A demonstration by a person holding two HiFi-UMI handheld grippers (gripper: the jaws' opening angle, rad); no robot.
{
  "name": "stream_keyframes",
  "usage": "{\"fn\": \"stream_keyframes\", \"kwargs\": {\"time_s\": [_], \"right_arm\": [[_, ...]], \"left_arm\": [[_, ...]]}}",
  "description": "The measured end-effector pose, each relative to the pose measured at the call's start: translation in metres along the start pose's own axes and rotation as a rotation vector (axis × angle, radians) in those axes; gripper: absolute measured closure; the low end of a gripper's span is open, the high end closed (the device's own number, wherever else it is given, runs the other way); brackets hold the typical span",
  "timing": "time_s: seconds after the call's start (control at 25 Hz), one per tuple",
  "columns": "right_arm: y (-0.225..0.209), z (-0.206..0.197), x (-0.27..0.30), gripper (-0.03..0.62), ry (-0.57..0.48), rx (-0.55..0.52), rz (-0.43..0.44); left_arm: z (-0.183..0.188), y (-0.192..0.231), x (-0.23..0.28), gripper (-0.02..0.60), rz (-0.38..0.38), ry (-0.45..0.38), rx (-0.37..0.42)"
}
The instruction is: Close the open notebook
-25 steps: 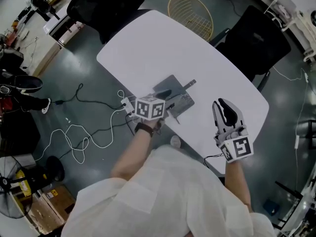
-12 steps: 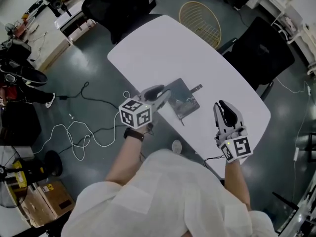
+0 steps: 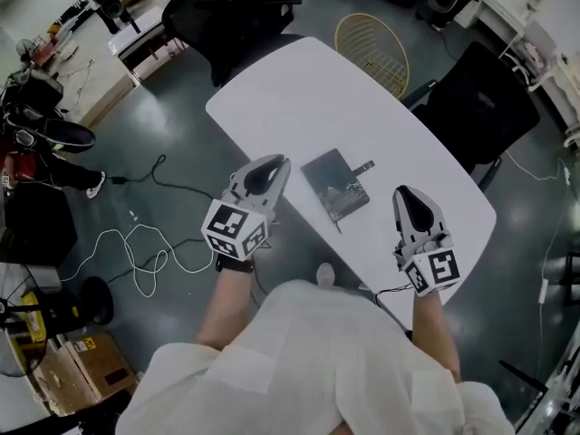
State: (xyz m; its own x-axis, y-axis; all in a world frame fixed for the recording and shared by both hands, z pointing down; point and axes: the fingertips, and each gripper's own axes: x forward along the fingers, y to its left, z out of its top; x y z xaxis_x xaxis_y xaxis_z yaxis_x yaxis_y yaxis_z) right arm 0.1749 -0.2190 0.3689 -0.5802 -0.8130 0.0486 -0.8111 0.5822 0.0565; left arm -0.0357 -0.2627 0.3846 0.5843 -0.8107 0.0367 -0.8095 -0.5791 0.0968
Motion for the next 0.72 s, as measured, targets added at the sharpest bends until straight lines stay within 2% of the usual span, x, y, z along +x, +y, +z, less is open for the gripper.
{"fn": "stream_keyframes", "kwargs": {"time_s": [0.12, 0.36, 0.52, 0.72], "right_arm": [[-0.002, 0.002, 0.0, 0.574, -0.007, 0.02, -0.011], [-0.004, 0.008, -0.001, 0.585, -0.016, 0.022, -0.027], [-0.005, 0.008, -0.001, 0.589, 0.009, -0.003, -0.04], [-0.01, 0.0, 0.002, 0.592, 0.051, -0.032, -0.059]], "left_arm": [[0.017, 0.003, -0.016, 0.541, 0.039, -0.042, 0.045], [0.05, 0.01, -0.049, 0.541, 0.093, -0.107, 0.059], [0.057, 0.021, -0.069, 0.541, 0.119, -0.113, 0.102], [0.066, 0.032, -0.087, 0.541, 0.179, -0.116, 0.095]]}}
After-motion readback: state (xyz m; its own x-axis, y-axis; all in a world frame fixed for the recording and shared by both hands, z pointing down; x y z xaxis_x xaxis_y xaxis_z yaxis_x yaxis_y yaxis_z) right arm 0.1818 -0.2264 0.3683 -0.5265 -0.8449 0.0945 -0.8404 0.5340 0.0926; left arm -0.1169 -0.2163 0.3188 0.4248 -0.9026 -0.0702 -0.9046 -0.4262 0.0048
